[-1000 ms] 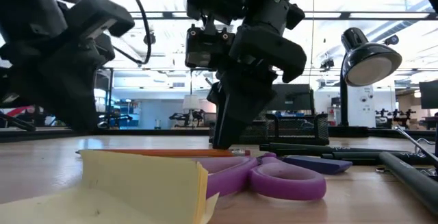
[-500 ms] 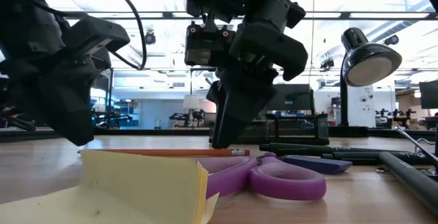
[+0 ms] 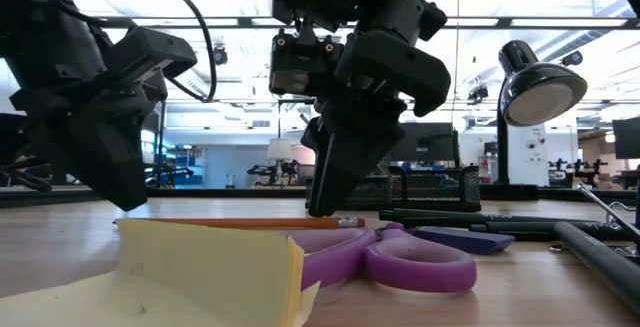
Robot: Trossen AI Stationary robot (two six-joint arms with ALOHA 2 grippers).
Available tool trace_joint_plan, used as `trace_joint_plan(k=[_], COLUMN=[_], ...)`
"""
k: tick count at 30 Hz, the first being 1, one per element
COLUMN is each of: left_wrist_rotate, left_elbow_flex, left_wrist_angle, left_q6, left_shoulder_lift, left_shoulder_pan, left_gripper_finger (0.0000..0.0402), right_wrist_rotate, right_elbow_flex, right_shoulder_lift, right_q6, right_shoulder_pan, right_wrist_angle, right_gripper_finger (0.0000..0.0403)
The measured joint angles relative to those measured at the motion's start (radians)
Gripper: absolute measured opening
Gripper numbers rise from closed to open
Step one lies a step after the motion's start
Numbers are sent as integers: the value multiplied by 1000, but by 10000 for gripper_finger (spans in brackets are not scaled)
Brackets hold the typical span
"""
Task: Pick and place office supplies into organizer
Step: Put the yellow pencil into the black desk organizer
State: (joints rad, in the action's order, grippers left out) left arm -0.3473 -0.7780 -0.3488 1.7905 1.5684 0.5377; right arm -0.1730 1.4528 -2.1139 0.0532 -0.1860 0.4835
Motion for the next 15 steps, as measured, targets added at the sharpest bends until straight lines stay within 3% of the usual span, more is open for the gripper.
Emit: trace_joint_plan(k=[15], left_wrist_rotate=[1], left_elbow_flex=[10], left_wrist_angle=[44], left_q6=[4], left_shoulder_lift=[32], left_shoulder_pan=[-1], left_gripper_finger=[24], right_wrist_rotate=[0], right_elbow_flex=[0], right_shoulder_lift=[0], right_q6=[7], right_shoulder_pan=[0], right_wrist_angle=[0], right_gripper_finger=[132])
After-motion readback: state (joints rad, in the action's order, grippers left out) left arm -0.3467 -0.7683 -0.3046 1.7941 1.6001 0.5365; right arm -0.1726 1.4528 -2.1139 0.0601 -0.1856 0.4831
